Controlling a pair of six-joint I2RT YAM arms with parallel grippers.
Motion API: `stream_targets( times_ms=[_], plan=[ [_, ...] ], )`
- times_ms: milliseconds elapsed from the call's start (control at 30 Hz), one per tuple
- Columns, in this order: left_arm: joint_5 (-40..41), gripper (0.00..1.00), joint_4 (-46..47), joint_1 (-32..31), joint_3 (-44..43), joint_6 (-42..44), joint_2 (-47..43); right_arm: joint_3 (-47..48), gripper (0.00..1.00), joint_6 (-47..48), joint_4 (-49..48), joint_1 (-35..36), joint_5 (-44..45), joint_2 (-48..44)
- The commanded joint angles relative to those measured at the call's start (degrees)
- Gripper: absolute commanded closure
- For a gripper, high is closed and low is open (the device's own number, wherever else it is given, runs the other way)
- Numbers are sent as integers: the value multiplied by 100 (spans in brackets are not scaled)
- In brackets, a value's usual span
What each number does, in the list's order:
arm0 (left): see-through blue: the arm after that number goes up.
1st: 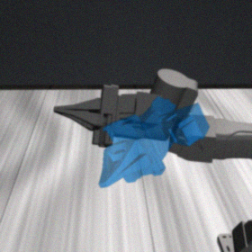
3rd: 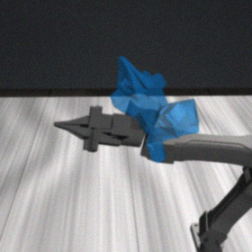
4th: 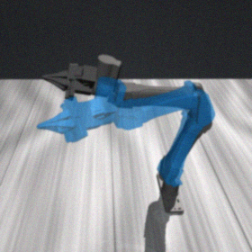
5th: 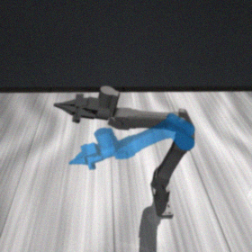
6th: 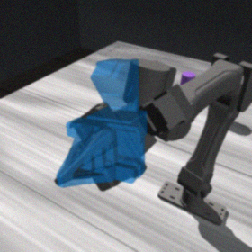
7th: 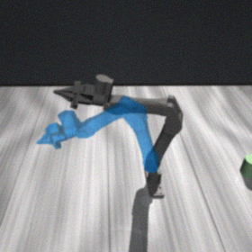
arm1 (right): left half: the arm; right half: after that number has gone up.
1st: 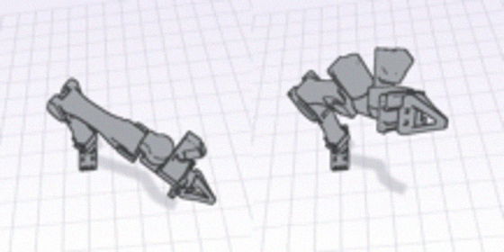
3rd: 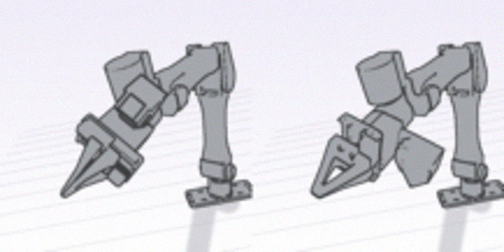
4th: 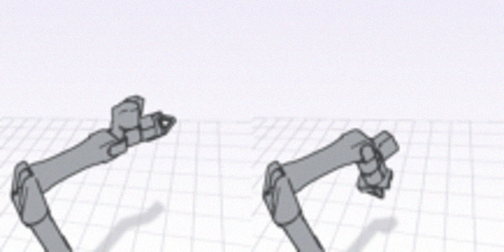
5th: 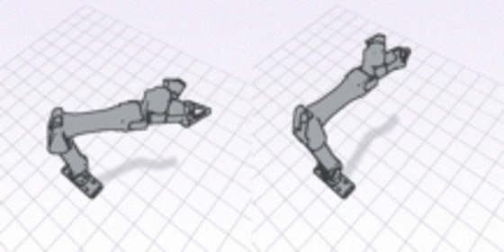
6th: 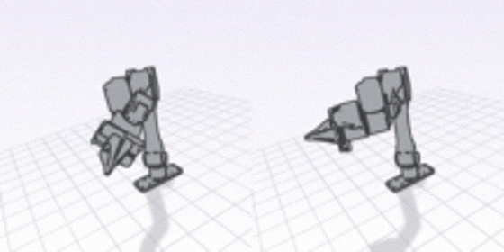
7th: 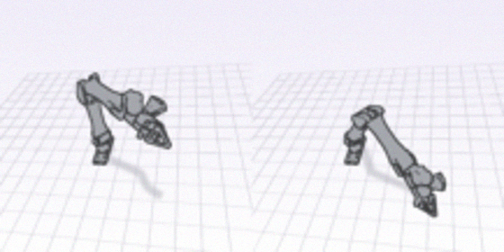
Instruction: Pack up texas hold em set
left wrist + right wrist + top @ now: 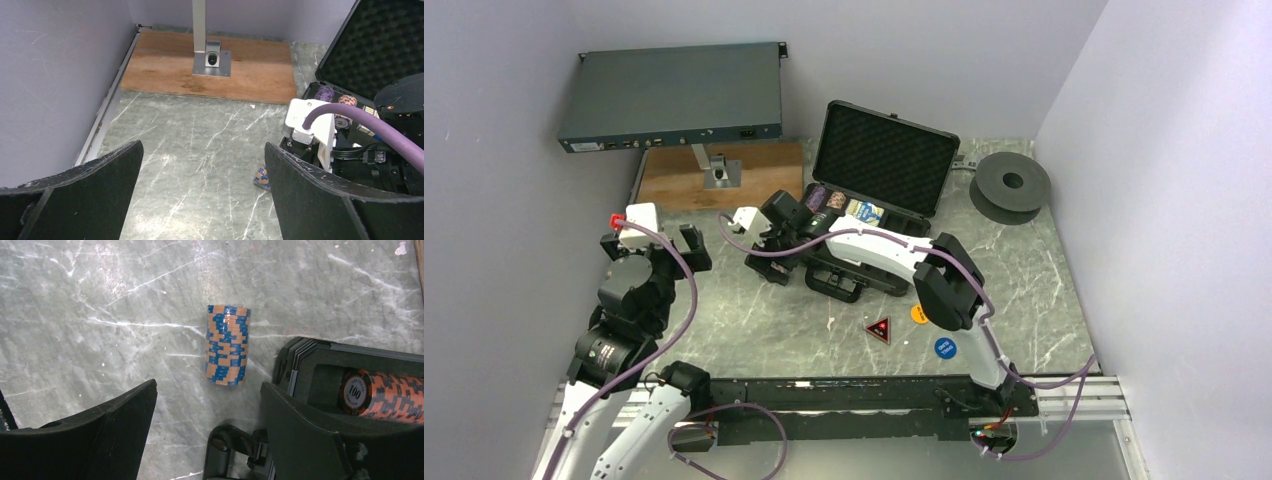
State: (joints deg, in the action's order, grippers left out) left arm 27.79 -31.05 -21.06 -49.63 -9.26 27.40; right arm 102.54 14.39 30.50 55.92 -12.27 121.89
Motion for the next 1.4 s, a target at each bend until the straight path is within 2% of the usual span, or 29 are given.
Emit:
stream_targets(
  times_ms=[0, 167, 433, 633, 1000, 1167, 1367],
  plan=[
    [160, 2, 61, 91, -94, -237, -28, 459, 21, 134, 61, 41, -8, 139],
    [833, 3, -122, 216, -127, -566, -270, 541, 22, 173, -17, 42, -11, 343],
    [1355, 2, 40, 286, 84, -696, -885, 727, 22, 322, 6, 42, 46, 670],
    [1270, 3, 33, 287, 85, -769, -894, 869, 22, 421, 1, 43, 171, 892],
    [917, 3, -204, 287, -117, -863, -401, 1038, 25, 438, 30, 42, 337, 1176],
    [827, 3, -120, 287, -46, -848, -458, 1011, 30, 407, 0, 42, 389, 1226],
    [775, 3, -256, 287, -163, -873, -231, 952, 45, 389, 1, 42, 478, 1276]
  ],
)
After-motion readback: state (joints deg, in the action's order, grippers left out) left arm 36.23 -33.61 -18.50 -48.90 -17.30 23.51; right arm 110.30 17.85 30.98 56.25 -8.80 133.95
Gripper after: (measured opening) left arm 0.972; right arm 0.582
